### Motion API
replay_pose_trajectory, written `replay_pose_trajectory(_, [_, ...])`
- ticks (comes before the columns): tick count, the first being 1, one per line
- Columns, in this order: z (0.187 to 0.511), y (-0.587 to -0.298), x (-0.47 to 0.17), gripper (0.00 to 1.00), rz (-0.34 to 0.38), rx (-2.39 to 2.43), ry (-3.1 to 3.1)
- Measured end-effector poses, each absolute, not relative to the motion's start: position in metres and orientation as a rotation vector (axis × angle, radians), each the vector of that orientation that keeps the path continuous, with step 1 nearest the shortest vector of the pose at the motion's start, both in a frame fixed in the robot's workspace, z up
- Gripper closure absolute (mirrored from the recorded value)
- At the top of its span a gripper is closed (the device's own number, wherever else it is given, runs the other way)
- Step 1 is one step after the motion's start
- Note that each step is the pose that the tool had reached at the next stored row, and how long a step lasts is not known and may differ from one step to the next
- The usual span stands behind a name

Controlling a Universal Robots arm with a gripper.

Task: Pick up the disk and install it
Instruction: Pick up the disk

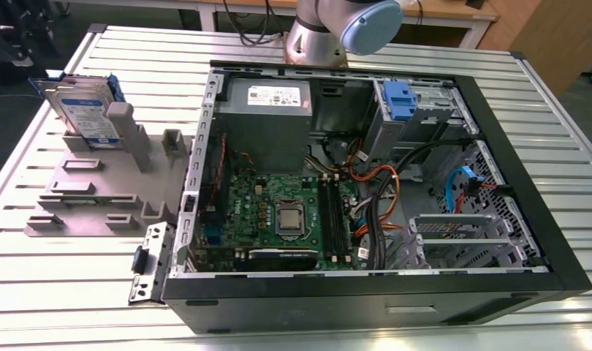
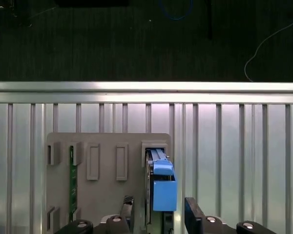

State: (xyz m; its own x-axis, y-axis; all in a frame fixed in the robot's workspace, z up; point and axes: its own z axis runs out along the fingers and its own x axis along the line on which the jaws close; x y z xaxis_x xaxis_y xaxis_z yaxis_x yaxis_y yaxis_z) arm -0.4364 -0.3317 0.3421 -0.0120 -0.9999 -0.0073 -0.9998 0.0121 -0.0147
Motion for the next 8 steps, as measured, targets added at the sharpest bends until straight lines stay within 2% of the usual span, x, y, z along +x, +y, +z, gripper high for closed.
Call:
replay_pose_trajectory(1, [0.3404, -0.3317, -0.4364, 0.47, -0.008, -2.196, 2.225])
replay_pose_trajectory(2, [0.3395, -0.3317, -0.4364, 0.47, -0.008, -2.193, 2.228])
replay_pose_trajectory(3, [0.3394, -0.3317, -0.4364, 0.41, -0.008, -2.190, 2.230])
replay_pose_trajectory(8, [0.3394, -0.3317, -0.4363, 0.41, -0.007, -2.190, 2.230])
